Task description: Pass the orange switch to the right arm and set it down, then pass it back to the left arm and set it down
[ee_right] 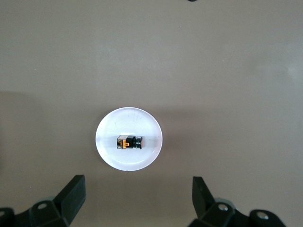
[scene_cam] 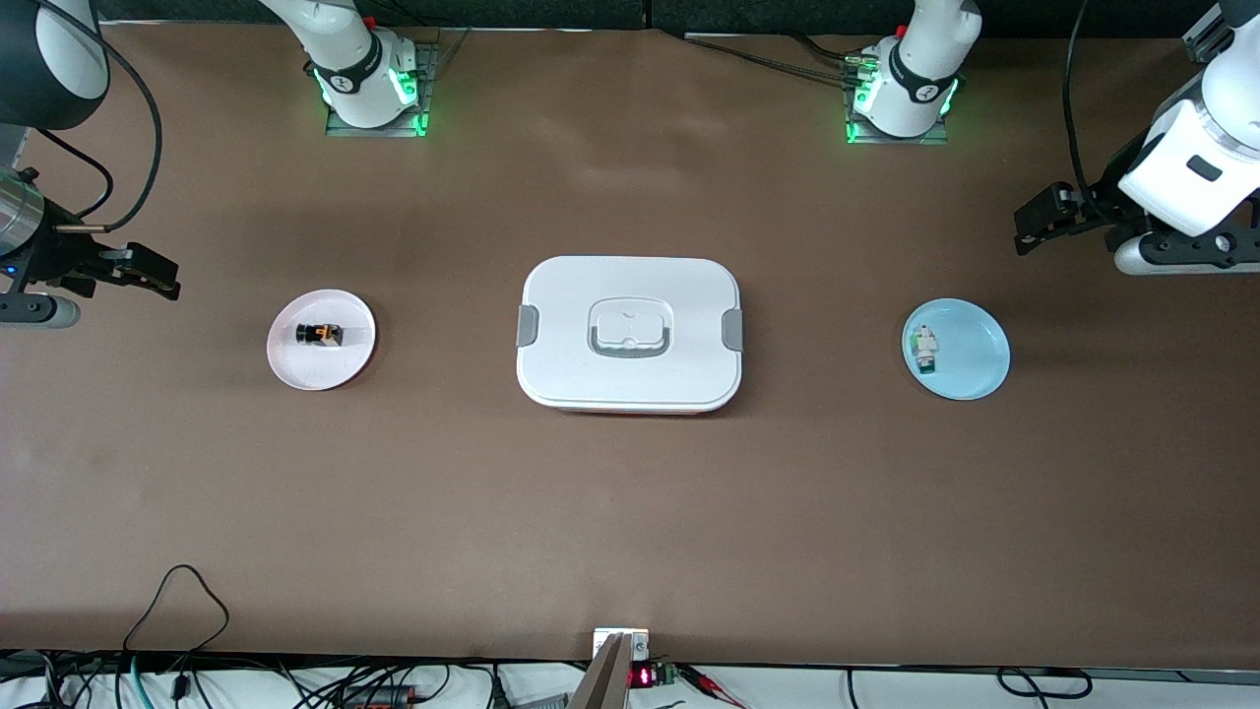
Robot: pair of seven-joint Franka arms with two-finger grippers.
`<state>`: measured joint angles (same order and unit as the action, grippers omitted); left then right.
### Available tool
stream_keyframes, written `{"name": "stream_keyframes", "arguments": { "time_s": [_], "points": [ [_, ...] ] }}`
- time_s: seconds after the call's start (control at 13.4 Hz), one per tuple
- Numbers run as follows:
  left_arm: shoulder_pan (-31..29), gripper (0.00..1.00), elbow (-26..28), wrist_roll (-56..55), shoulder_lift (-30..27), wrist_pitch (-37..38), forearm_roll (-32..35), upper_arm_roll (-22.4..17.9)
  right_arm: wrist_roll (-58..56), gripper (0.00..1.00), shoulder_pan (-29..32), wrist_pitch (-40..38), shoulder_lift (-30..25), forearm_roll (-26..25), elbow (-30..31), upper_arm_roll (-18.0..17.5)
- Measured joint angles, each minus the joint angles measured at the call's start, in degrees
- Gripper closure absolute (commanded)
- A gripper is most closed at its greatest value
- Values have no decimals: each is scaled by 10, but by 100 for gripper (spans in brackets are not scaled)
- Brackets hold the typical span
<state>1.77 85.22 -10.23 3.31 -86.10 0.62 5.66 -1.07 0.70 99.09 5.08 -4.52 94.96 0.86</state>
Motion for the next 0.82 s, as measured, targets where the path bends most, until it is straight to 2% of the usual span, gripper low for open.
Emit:
{"name": "stream_keyframes", "arguments": {
  "time_s": [0.82],
  "points": [
    [0,0,0,0,0,0,0,0,17,0,0,-22,-1,7,-27,0]
  ]
}}
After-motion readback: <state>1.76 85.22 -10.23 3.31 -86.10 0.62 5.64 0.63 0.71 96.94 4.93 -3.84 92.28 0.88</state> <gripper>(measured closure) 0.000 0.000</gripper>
